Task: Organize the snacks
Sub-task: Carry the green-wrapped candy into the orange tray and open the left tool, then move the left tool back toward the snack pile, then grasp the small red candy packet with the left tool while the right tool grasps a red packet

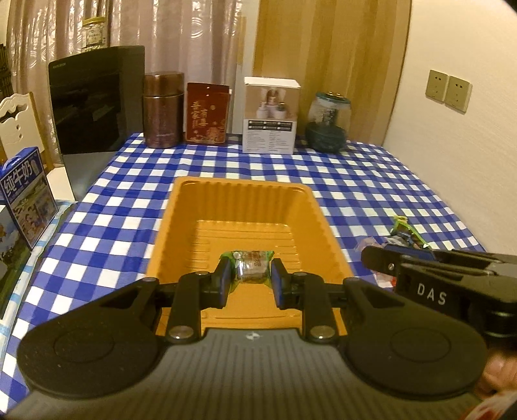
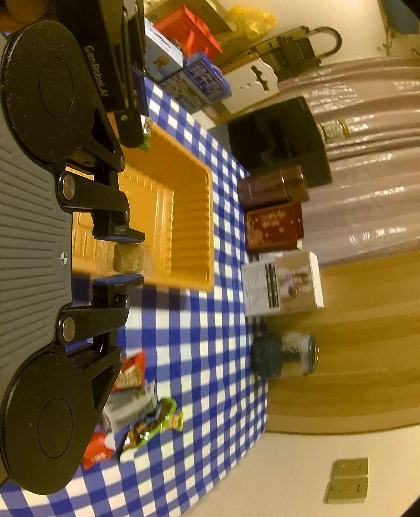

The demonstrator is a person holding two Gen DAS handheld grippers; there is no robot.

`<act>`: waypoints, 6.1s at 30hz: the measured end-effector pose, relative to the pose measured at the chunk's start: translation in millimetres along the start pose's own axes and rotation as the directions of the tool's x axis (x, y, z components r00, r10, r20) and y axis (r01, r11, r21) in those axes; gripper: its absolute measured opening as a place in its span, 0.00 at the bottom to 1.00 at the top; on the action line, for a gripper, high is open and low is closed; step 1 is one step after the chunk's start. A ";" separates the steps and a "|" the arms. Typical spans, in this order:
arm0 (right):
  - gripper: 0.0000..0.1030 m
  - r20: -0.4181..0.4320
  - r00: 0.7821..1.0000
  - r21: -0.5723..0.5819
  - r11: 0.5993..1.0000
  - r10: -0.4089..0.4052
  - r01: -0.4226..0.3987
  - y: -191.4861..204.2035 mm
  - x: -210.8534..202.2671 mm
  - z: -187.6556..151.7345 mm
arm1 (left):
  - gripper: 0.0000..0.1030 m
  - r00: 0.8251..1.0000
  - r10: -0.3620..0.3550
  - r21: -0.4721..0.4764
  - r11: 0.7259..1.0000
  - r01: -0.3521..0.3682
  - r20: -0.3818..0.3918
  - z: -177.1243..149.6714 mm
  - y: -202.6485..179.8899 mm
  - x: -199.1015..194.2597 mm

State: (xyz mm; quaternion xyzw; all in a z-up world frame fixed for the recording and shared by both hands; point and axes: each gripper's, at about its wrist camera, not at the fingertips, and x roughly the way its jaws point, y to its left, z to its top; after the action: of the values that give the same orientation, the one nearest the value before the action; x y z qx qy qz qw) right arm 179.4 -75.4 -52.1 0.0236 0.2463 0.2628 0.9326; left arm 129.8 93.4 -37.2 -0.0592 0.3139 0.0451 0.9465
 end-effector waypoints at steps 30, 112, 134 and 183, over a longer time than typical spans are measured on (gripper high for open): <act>0.45 -0.052 0.998 -0.005 0.999 0.044 -0.044 27.4 23.1 -2.9 | 0.34 0.999 -0.011 -0.074 0.997 0.008 -0.034 -0.2 40.6 15.9; 0.50 -0.161 0.948 0.336 0.888 -0.275 0.314 -177.7 -32.1 -69.6 | 0.95 0.960 -0.268 0.182 0.943 0.279 -0.085 -15.8 -144.5 55.3; 0.21 -0.148 0.904 0.346 0.835 -0.401 0.428 -195.8 -40.7 -57.3 | 0.61 0.960 -0.241 0.261 0.927 0.271 -0.141 -26.4 -179.7 96.4; 0.21 -0.048 0.939 0.281 0.898 -0.340 0.340 -160.1 -44.9 -40.4 | 0.16 0.966 -0.238 0.179 0.951 0.253 -0.102 -22.4 -158.9 74.4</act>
State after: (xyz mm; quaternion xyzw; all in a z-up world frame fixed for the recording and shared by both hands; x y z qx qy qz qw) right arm 203.7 -239.2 -95.2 0.1145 0.2809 0.0576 0.9512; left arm 195.5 -63.3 -86.4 -0.0089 0.3443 -0.1055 0.9329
